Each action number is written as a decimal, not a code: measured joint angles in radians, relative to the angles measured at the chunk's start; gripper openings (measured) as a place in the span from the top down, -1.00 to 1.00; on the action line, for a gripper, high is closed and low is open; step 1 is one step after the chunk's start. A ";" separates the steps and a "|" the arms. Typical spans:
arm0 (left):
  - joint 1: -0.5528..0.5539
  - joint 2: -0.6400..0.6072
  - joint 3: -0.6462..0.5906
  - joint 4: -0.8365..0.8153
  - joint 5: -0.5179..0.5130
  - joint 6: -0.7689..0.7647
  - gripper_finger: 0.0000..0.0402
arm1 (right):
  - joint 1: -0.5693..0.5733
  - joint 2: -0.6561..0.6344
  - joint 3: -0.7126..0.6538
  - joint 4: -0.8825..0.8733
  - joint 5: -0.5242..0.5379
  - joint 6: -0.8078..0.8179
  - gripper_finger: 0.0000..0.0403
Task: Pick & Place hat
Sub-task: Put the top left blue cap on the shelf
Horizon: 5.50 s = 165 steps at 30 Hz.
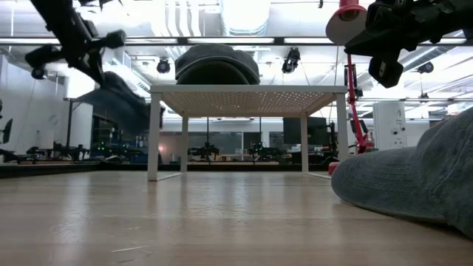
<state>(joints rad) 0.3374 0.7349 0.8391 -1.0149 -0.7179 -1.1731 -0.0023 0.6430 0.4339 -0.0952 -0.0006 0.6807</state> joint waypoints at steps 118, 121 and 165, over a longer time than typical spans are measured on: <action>0.000 0.209 0.305 1.014 0.630 0.576 1.00 | -0.211 0.765 1.202 -0.157 -0.009 -0.635 -0.72; 0.000 0.209 0.305 1.014 0.631 0.575 1.00 | -0.211 0.787 1.218 -0.160 -0.012 -0.638 -0.73; 0.000 0.238 0.305 1.120 0.640 0.574 1.00 | -0.236 0.852 1.229 -0.082 -0.158 -0.613 -0.13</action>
<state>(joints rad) 0.3374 0.9726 1.1439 0.1053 -0.0784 -0.5988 -0.2386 1.4948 1.6630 -0.1767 -0.1586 0.0681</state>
